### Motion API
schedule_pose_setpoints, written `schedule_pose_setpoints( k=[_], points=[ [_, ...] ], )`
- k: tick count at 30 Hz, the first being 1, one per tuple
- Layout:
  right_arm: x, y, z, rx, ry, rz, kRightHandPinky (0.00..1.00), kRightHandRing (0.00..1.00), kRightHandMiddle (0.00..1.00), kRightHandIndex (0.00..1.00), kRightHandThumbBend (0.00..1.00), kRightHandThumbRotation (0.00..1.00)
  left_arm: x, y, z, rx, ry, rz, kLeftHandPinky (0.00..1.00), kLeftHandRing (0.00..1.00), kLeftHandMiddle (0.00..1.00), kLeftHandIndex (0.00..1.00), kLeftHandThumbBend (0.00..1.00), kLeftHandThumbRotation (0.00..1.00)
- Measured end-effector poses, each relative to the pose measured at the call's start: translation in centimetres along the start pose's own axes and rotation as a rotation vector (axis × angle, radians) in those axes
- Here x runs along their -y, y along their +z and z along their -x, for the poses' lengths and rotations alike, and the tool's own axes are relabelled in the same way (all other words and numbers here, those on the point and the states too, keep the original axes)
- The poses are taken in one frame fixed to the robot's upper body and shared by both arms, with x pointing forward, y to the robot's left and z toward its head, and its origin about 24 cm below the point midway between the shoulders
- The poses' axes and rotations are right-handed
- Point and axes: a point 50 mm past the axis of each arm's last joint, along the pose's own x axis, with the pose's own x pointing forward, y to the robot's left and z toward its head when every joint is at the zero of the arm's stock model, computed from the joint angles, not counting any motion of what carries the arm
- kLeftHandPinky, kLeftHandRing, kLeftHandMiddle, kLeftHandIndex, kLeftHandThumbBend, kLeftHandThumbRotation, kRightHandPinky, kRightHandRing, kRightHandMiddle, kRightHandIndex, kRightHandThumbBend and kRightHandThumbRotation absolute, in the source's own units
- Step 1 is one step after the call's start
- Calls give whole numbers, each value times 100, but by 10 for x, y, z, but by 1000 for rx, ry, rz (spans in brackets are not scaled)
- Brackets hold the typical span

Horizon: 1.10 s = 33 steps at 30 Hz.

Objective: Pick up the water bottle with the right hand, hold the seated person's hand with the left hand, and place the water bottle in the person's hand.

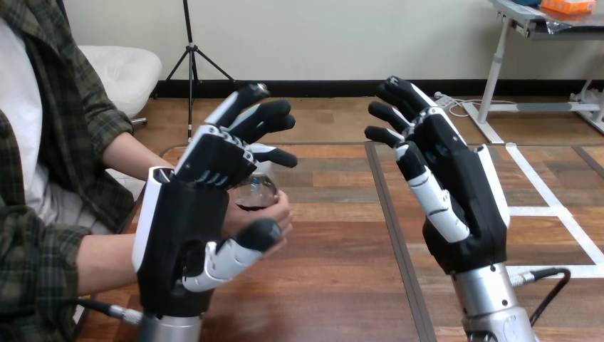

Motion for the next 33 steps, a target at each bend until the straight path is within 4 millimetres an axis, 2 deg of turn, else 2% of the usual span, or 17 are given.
schedule_pose_setpoints(
  k=[10,33],
  points=[
    [-4,-2,7,-23,-49,-34,74,83,85,81,59,52,14,-3,4,-16,46,41,50,68,77,87,63,98],
    [-7,-2,20,-40,-126,-51,70,81,84,77,57,49,19,-6,19,-86,106,7,53,69,78,88,58,100]
  ],
)
